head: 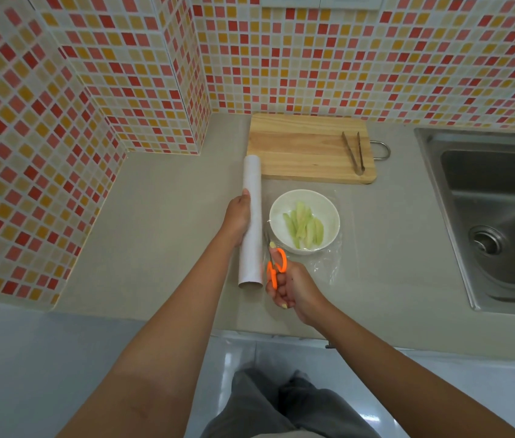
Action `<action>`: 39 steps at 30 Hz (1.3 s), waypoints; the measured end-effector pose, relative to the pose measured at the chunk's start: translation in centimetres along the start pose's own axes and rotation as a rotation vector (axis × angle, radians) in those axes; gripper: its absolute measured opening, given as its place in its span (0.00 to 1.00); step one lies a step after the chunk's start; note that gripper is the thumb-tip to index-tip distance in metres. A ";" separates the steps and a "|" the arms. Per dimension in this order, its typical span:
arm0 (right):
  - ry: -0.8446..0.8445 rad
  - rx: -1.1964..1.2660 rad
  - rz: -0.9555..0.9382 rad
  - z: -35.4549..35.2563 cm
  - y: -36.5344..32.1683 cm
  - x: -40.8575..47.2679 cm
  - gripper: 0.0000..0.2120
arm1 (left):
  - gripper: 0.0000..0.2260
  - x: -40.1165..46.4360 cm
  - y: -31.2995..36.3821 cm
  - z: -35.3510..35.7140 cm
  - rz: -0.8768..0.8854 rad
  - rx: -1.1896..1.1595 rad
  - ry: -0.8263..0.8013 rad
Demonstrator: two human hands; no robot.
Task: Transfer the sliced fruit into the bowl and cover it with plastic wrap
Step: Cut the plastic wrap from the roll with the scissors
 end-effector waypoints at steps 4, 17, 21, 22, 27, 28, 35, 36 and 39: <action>-0.002 0.000 0.007 0.3 -0.3 0.4 0.28 | 0.22 0.1 0.3 0.0 0.010 -0.003 -0.010; 0.022 0.006 -0.078 0.3 -1.7 1.7 0.26 | 0.16 0.4 -0.1 -0.1 0.025 0.003 -0.014; 0.038 0.001 -0.055 0.1 -2.2 2.1 0.27 | 0.16 0.4 -0.2 -0.2 0.024 0.011 -0.032; 0.038 -0.004 -0.048 0.1 -2.2 2.2 0.28 | 0.16 0.3 -0.3 -0.1 0.020 0.006 -0.036; 0.026 -0.052 -0.043 0.3 -2.5 2.5 0.27 | 0.18 0.3 -0.3 -0.2 0.005 0.003 -0.041; 0.028 -0.053 -0.045 0.3 -2.6 2.5 0.27 | 0.18 0.3 -0.2 -0.2 0.003 0.005 -0.040; 0.070 -0.028 -0.089 0.1 -2.8 2.8 0.24 | 0.18 0.2 0.0 -0.5 0.010 0.011 -0.028; 0.069 -0.031 -0.088 0.2 -2.8 2.8 0.24 | 0.18 0.2 0.0 -0.5 0.012 0.007 -0.028; 0.062 -0.051 -0.076 0.6 -2.9 2.9 0.25 | 0.17 0.2 0.2 -0.5 0.022 -0.001 -0.028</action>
Point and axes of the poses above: each hand's wrist, its own x-axis towards the middle knuckle, its own z-axis out of the palm, y = z × x, the point moved 8 cm from there along x, towards the middle knuckle
